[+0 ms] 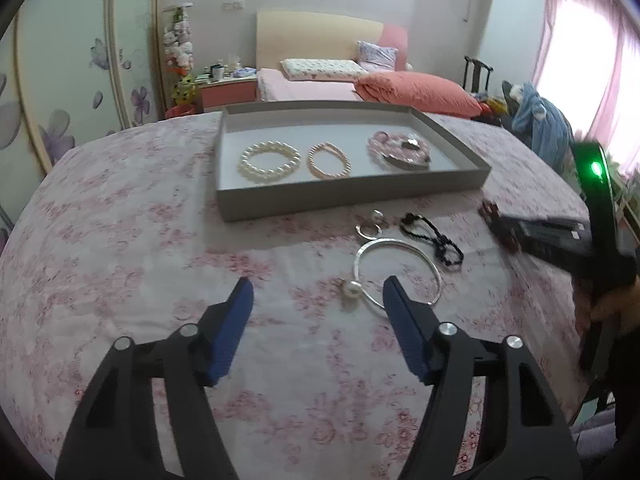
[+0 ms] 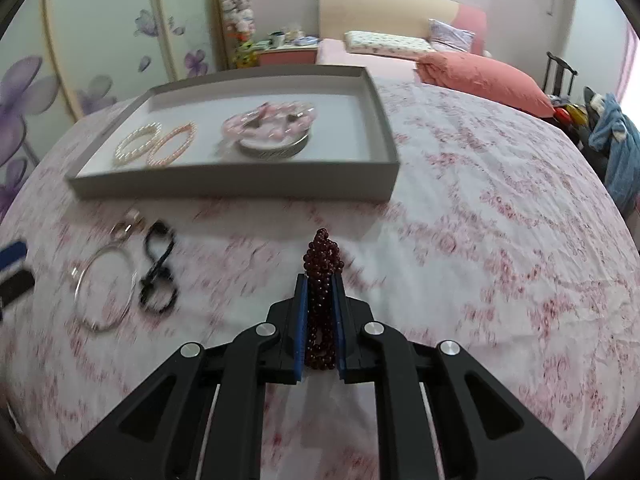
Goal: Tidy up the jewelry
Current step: 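Grasp and lift the dark red beaded bracelet with the right tool while the left tool approaches the silver bangle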
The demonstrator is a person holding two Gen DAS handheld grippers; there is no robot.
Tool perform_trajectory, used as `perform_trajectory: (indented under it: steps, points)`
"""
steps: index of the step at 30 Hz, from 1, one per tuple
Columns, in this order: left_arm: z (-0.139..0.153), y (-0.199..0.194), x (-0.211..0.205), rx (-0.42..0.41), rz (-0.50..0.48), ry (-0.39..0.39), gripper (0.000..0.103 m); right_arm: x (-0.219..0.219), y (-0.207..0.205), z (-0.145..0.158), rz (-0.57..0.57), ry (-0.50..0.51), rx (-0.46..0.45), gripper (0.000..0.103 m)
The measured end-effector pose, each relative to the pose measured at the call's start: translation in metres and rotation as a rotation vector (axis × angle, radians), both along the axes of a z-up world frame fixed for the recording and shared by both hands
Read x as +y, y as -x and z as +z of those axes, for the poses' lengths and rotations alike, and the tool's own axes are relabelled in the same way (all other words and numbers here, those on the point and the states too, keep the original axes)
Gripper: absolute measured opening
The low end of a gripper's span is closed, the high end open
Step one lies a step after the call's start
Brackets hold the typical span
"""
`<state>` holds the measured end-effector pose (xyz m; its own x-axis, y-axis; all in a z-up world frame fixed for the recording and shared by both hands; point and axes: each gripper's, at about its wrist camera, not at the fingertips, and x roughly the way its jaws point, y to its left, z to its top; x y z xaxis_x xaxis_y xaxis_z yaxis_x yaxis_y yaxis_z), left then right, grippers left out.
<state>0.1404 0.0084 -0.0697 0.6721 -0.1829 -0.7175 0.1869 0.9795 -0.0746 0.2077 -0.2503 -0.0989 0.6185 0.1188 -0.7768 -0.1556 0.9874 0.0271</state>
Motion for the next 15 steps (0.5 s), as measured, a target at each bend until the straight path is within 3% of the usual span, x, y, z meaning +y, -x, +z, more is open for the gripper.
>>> perform_trajectory:
  steps: [6,15]
  points:
    - [-0.006,-0.006,-0.020,0.016,-0.042,-0.026,0.063,0.001,-0.003,-0.002,-0.002,0.000,-0.010,0.012]
    - [-0.019,-0.028,-0.059,0.068,-0.127,-0.061,0.081,-0.004,-0.004,-0.002,-0.001,-0.032,-0.005,0.012]
